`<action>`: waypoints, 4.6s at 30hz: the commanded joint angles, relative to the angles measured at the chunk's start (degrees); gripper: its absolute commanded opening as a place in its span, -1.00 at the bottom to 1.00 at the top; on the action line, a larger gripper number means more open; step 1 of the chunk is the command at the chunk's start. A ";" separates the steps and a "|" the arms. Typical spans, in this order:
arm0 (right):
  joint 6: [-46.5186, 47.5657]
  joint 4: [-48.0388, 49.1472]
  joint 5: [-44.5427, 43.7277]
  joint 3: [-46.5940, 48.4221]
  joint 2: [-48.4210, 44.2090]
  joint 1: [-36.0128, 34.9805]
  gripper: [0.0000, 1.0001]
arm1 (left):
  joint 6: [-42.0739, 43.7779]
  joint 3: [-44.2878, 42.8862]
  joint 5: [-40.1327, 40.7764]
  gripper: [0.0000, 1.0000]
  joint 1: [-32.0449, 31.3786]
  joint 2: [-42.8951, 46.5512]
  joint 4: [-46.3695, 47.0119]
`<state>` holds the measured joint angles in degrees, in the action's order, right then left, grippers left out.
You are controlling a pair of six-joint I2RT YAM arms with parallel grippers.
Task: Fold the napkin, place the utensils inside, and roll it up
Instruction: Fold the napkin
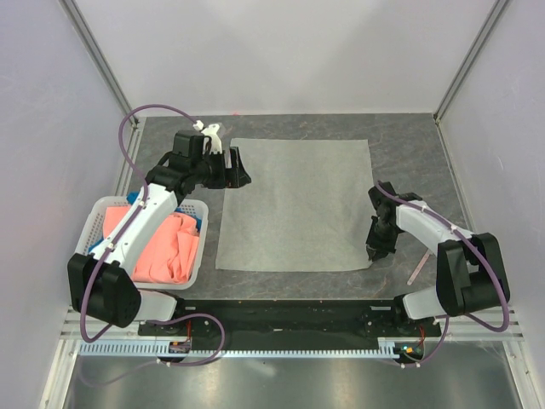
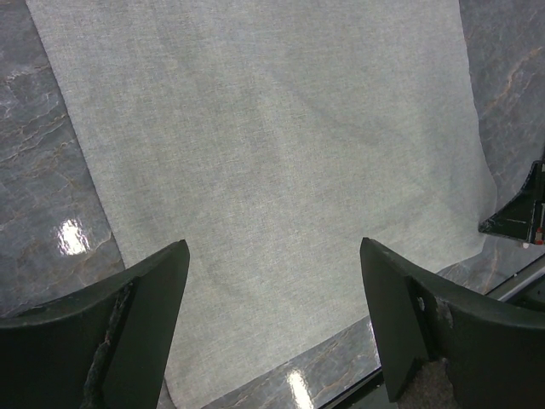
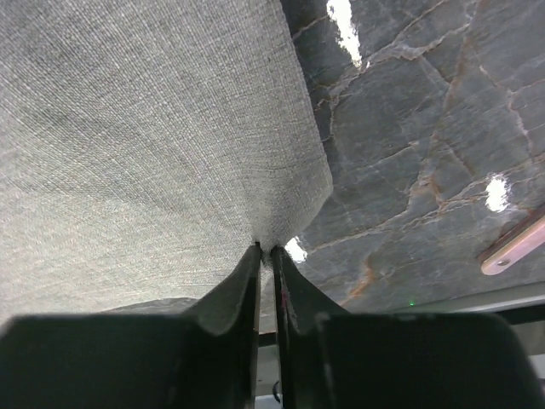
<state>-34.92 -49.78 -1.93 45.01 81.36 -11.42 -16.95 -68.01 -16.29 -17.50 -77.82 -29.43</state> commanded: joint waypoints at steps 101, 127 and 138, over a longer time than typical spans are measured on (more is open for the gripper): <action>-5.96 -5.58 -14.40 3.13 -9.55 2.10 -1.00 | 2.01 -0.46 -2.95 0.75 -0.26 1.27 2.10; 0.30 -10.88 -12.40 21.24 -3.52 5.55 -1.00 | 1.31 -0.11 -4.18 0.75 -0.26 1.27 2.54; -2.97 1.08 -7.03 46.89 27.75 -14.76 -1.00 | 1.92 -0.02 -1.90 0.76 -0.17 0.92 2.62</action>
<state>-36.53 -54.78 -12.10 80.95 99.79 -22.15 -16.93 -68.01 -19.33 -17.50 -77.82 -28.60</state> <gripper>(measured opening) 0.011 0.880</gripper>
